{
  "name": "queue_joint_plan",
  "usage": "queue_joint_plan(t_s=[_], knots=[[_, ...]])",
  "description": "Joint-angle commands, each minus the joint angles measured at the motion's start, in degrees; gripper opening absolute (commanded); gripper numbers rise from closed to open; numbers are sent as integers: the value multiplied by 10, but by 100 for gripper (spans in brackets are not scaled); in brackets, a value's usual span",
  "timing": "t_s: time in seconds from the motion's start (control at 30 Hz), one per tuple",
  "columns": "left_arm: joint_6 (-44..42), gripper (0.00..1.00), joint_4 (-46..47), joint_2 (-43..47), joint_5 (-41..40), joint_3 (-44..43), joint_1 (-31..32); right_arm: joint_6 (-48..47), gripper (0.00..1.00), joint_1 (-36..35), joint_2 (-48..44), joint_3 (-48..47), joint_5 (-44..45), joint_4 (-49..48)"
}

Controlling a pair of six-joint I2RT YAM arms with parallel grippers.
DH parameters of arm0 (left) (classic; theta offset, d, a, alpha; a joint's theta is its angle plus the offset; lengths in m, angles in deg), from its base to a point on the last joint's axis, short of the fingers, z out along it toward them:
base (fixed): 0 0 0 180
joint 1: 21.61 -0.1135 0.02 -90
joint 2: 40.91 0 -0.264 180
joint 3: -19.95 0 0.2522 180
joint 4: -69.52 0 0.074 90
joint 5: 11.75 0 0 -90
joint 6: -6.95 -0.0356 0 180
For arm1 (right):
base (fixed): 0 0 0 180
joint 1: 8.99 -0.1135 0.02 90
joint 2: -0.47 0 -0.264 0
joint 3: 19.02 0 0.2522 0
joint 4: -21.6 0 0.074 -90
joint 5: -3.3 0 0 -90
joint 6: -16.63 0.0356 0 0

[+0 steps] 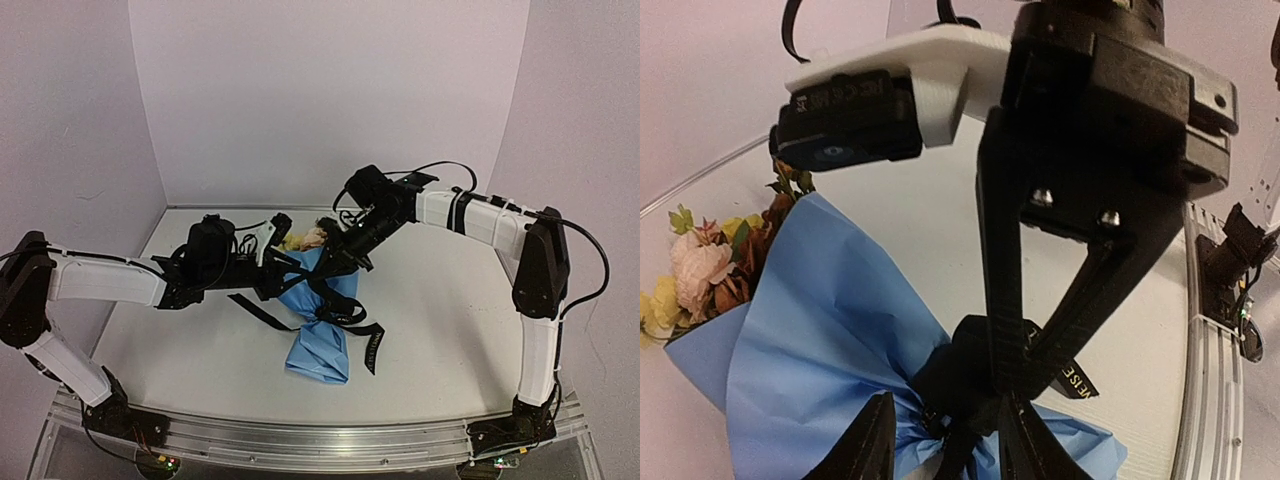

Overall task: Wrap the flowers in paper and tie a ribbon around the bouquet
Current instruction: Cross the half-tied ribbon over the folded bouquet.

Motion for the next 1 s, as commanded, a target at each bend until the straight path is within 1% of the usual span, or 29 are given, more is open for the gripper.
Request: queue_joint_plan(t_s=[0.0,0.07,0.2,0.33,0.57,0.67,0.77,0.8,0.87,0.97], knots=[[-5,37,-3,-3,40,-8,-1,14,0,1,-31,2,30,-8],[2,40,-2,0,59,-2,-1,22,0,1,-28,2,40,-8],[20,42,15,-10,68,9,-1,32,0,-3,-21,-3,52,-14],[35,42,18,-38,84,-8,-1,40,0,-6,-16,-9,64,-17],[60,43,69,-70,83,-18,-1,59,0,-16,-6,-14,68,-31],[76,43,107,-71,83,-12,-1,63,0,-20,-2,-12,70,-35],[88,43,124,-69,81,-6,-1,64,0,-22,-2,-9,73,-38],[93,42,132,-68,79,-3,-1,64,0,-23,-2,-7,74,-38],[96,37,135,-71,81,-1,-1,64,0,-23,-3,-5,75,-40],[97,22,116,-79,86,-10,-1,63,0,-24,-4,-1,76,-40]])
